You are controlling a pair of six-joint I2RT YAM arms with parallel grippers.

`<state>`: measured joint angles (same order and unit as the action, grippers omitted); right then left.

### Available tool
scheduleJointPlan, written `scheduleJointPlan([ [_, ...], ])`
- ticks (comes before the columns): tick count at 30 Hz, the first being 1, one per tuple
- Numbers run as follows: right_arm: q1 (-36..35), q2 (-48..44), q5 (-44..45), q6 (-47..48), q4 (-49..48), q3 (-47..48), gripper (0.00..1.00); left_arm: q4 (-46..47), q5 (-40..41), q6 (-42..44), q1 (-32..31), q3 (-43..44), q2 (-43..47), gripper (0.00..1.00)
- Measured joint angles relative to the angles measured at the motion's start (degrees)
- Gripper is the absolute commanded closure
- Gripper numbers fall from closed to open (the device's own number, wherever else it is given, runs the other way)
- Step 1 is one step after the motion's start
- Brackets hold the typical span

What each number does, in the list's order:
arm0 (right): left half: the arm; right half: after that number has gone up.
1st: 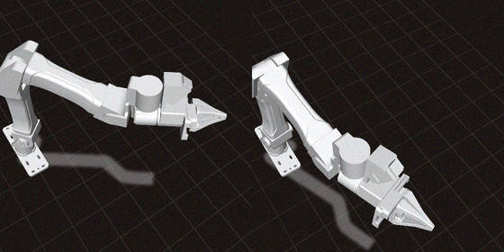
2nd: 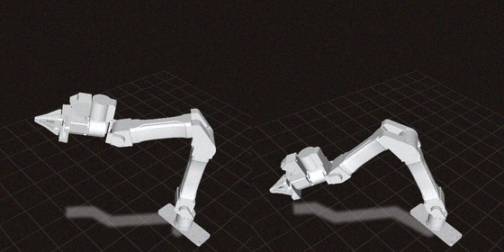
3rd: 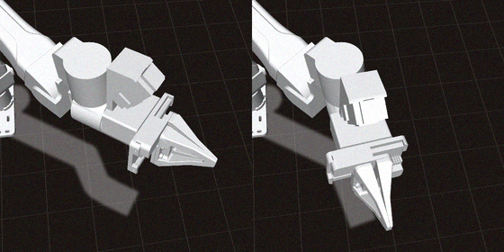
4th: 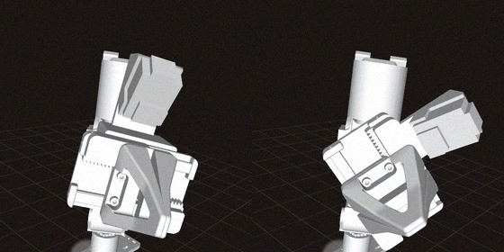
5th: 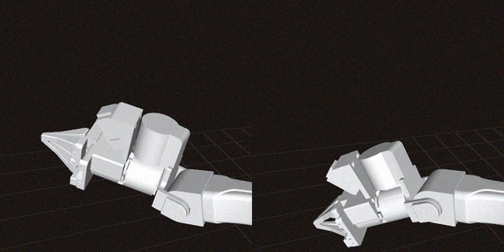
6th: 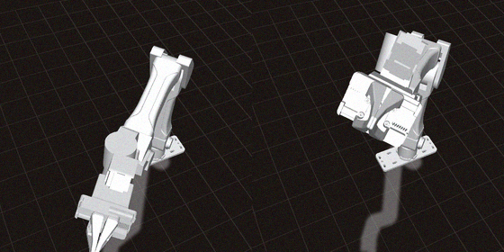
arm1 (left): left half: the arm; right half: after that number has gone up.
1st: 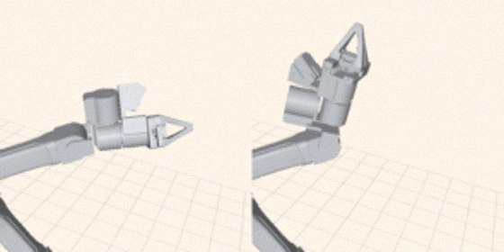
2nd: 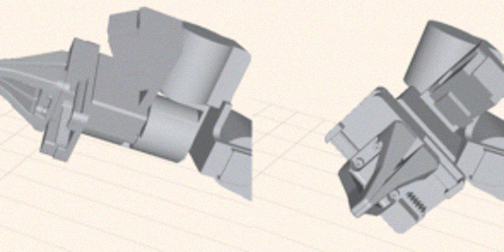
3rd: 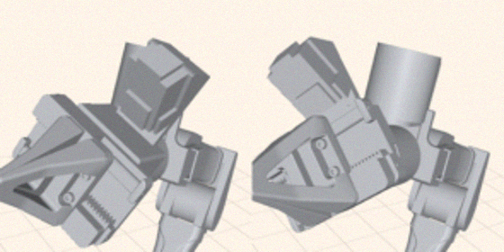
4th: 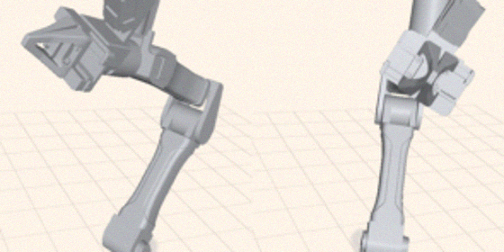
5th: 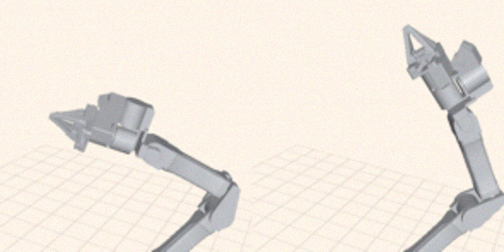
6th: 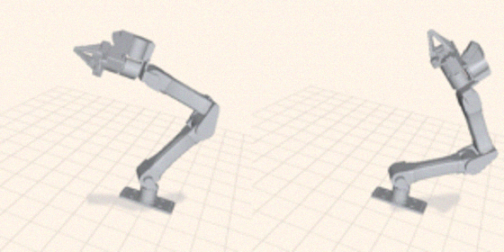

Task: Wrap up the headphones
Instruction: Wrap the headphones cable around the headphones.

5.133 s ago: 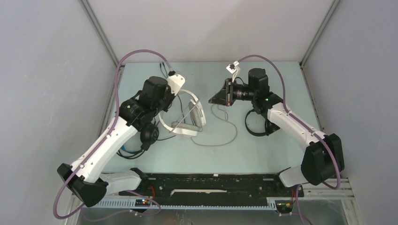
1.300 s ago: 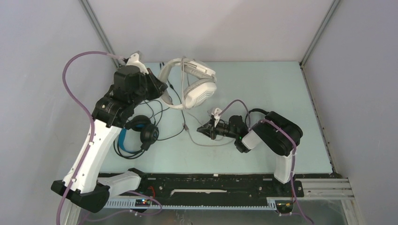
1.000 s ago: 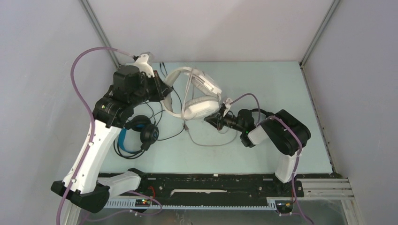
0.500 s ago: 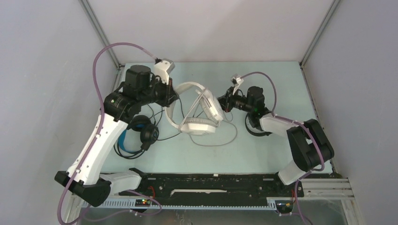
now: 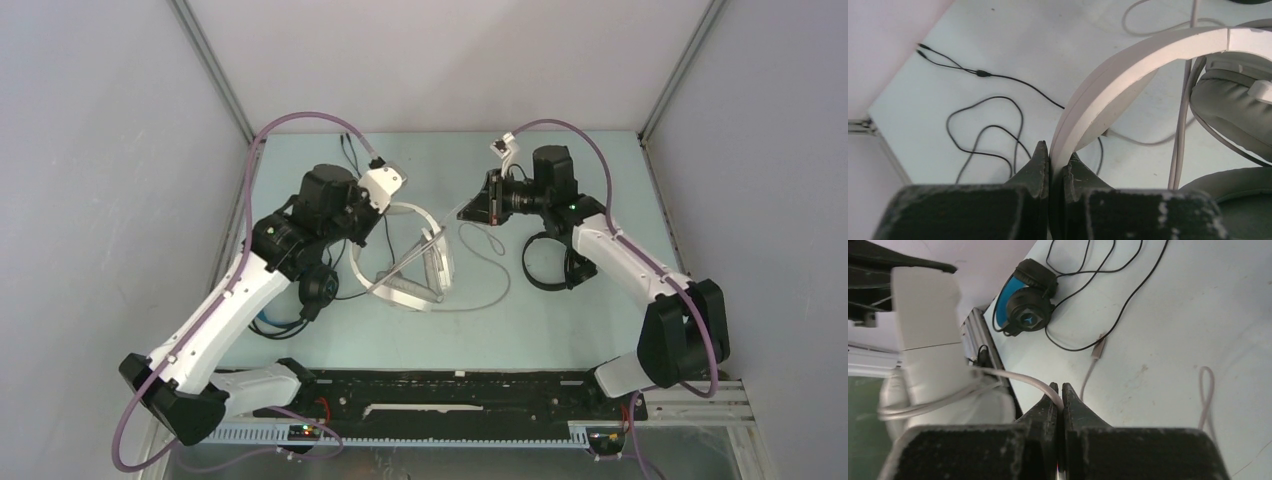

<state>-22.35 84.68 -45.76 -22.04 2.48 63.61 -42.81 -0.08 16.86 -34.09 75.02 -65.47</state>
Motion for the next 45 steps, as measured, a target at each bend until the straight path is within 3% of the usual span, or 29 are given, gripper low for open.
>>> scheduleJointPlan([
  [5,0.0,-2.0,-1.4,-1.0,6.5,2.0,1.0,3.3,6.3,4.5,-1.9,-1.6,0.0,1.0],
  [11,0.4,-3.7,-4.3,-5.2,7.7,2.0,1.0,5.8,12.0,6.6,-3.4,-1.8,0.0,1.0],
  [25,-7.8,-3.7,-8.4,-18.2,-4.3,2.1,0.88,8.5,19.8,6.5,-4.0,-3.1,0.2,1.0],
  [31,-11.1,-3.7,-7.4,-21.7,-8.8,2.1,0.86,9.3,23.0,3.8,-4.5,-3.3,0.9,1.0],
  [45,-16.4,-1.4,-4.2,-26.6,-18.6,2.2,0.83,9.1,38.6,-10.1,-4.6,-3.2,-1.9,1.0],
])
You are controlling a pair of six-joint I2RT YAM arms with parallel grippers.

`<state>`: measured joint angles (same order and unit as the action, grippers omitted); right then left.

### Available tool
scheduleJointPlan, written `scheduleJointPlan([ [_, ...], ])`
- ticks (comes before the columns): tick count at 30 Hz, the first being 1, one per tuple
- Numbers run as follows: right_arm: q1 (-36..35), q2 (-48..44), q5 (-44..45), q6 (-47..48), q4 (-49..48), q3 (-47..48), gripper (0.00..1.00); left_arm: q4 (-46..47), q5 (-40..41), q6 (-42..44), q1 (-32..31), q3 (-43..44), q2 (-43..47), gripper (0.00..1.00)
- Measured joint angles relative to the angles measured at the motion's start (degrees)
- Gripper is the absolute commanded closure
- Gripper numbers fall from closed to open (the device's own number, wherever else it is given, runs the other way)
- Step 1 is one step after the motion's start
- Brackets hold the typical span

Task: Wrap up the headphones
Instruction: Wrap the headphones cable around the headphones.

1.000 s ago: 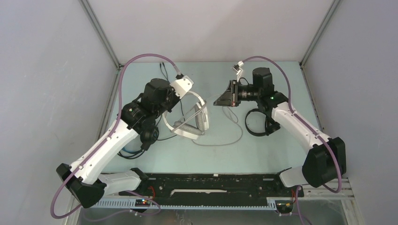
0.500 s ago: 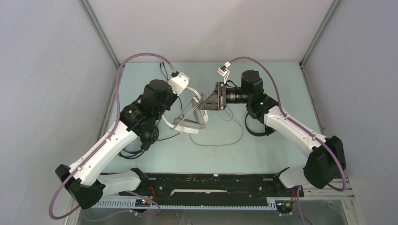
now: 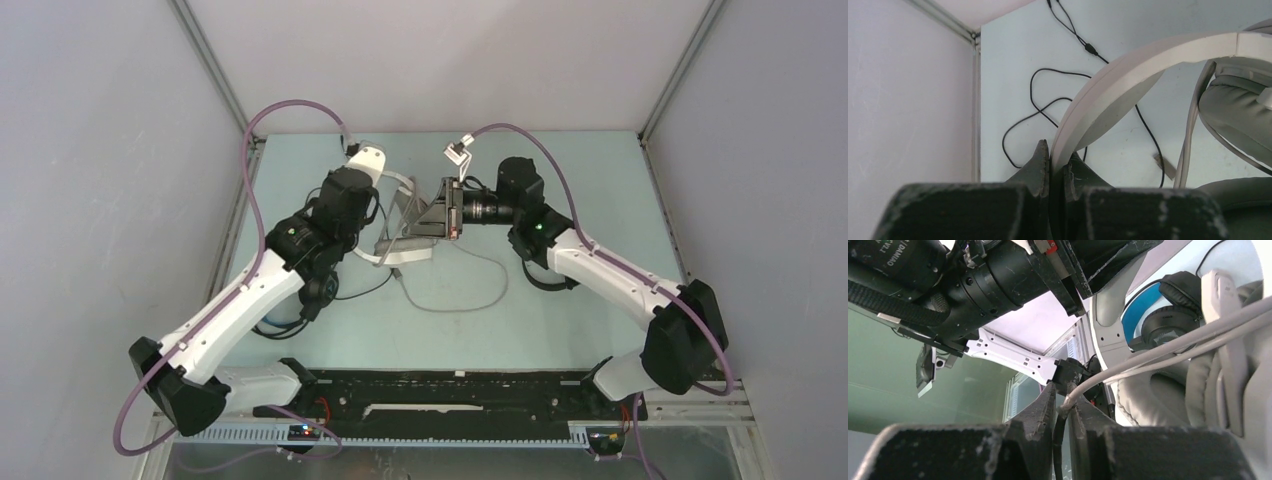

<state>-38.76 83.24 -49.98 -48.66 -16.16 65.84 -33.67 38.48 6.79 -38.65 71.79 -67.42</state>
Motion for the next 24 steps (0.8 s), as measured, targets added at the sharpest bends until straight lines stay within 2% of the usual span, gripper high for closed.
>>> scheduleJointPlan([
  [6,-2.2,1.0,2.5,1.5,-0.2,0.0,0.81,-1.5,4.4,-8.5,0.0,1.3,-1.6,1.0],
  [11,-4.7,1.0,5.0,7.0,1.5,0.1,0.79,-3.4,6.7,-15.6,1.0,3.6,-1.6,1.0],
  [19,-8.0,0.6,11.9,19.5,7.2,0.1,0.78,-5.8,2.6,-27.4,5.4,6.1,-1.5,1.0],
  [24,-10.6,-1.1,16.5,27.1,6.6,-2.1,0.75,-6.8,-2.4,-32.7,7.1,6.1,-1.3,1.0],
])
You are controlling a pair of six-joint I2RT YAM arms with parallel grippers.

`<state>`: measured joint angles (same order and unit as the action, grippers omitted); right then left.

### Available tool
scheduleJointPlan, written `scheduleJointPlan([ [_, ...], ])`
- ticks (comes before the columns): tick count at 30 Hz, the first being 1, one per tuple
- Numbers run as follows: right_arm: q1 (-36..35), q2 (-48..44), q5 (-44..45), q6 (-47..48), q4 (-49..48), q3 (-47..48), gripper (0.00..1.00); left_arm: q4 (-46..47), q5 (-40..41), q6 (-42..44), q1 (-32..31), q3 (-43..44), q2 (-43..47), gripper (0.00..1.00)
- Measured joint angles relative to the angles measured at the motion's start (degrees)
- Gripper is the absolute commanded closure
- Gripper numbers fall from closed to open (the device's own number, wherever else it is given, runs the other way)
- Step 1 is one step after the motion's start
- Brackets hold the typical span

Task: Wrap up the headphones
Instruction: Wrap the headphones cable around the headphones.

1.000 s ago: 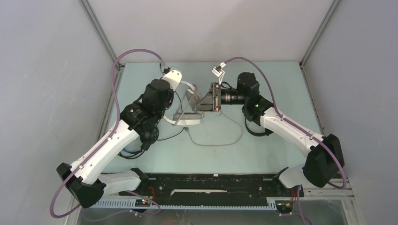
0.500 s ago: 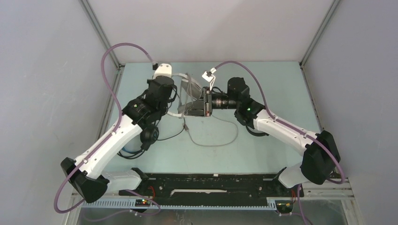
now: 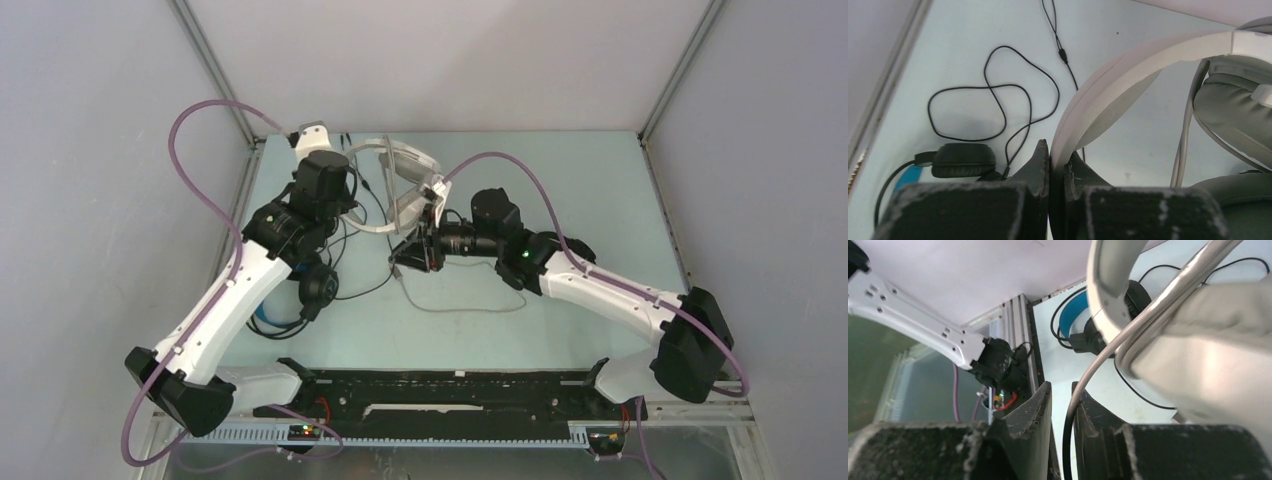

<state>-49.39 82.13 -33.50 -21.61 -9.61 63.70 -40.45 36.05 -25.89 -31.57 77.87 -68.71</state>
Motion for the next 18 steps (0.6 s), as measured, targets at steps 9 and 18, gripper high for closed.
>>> scheduleJointPlan([
  [9,-3.1,-3.7,4.8,14.8,-6.4,-10.0,0.71,-1.2,-6.8,-5.2,1.5,1.7,1.9,1.0],
  [18,-3.0,-3.7,6.4,21.1,-12.5,-17.7,0.7,-2.1,-11.7,-8.1,2.0,4.2,3.7,1.0],
])
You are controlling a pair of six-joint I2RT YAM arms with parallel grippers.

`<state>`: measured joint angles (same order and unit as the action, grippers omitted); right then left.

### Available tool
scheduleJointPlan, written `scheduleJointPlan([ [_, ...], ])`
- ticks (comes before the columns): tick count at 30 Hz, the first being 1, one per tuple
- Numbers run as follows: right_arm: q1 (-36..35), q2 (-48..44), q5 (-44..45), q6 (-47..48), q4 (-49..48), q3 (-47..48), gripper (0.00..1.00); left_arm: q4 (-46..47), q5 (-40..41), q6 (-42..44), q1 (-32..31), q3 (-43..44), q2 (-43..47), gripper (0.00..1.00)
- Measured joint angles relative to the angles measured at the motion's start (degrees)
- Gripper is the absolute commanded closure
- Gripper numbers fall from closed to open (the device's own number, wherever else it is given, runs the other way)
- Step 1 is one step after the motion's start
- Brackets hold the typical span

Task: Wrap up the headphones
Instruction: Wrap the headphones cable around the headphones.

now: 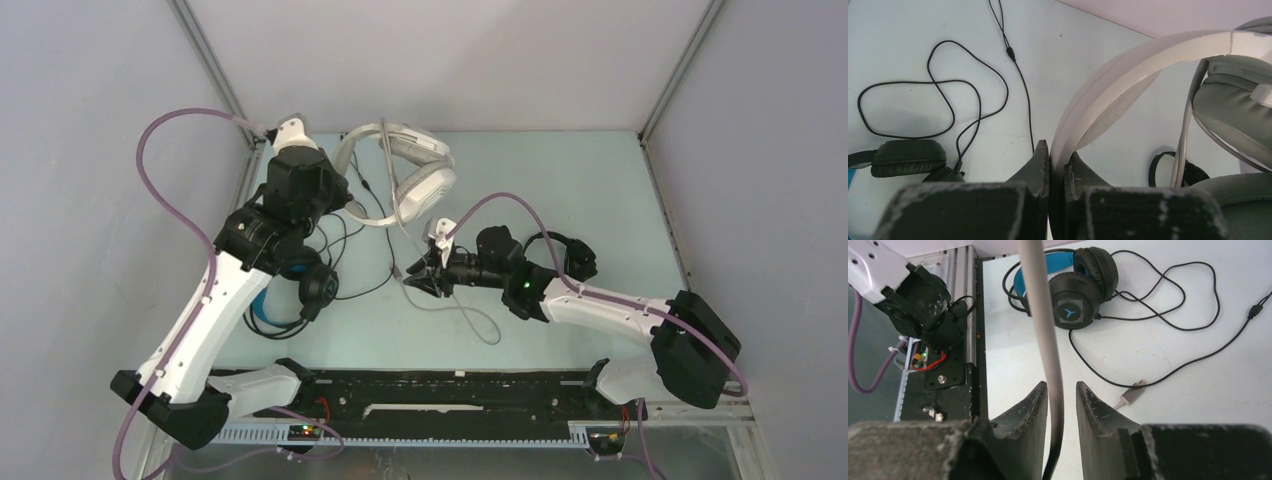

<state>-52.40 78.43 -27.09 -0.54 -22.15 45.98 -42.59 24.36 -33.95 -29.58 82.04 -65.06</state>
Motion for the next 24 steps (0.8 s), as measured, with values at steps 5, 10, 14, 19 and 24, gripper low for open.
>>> scheduleJointPlan([
  [5,0.0,0.0,0.2,0.3,-5.2,-5.7,0.7,-0.4,-2.6,-0.9,1.0,0.2,0.8,1.0],
  [10,0.0,0.7,0.5,0.2,-8.8,-9.8,0.71,-0.4,-6.0,-2.3,2.6,0.2,1.7,1.0],
  [14,0.0,2.8,0.6,-0.6,-12.1,-11.4,0.71,-0.4,-8.7,-3.2,3.4,0.2,2.4,1.0],
  [19,0.0,5.6,1.0,-1.8,-14.7,-13.1,0.73,-0.3,-13.1,-3.8,4.7,0.2,3.0,1.0],
  [24,0.0,7.4,1.7,-2.7,-17.3,-15.2,0.84,0.5,-17.8,-5.2,7.0,0.2,3.1,1.0],
])
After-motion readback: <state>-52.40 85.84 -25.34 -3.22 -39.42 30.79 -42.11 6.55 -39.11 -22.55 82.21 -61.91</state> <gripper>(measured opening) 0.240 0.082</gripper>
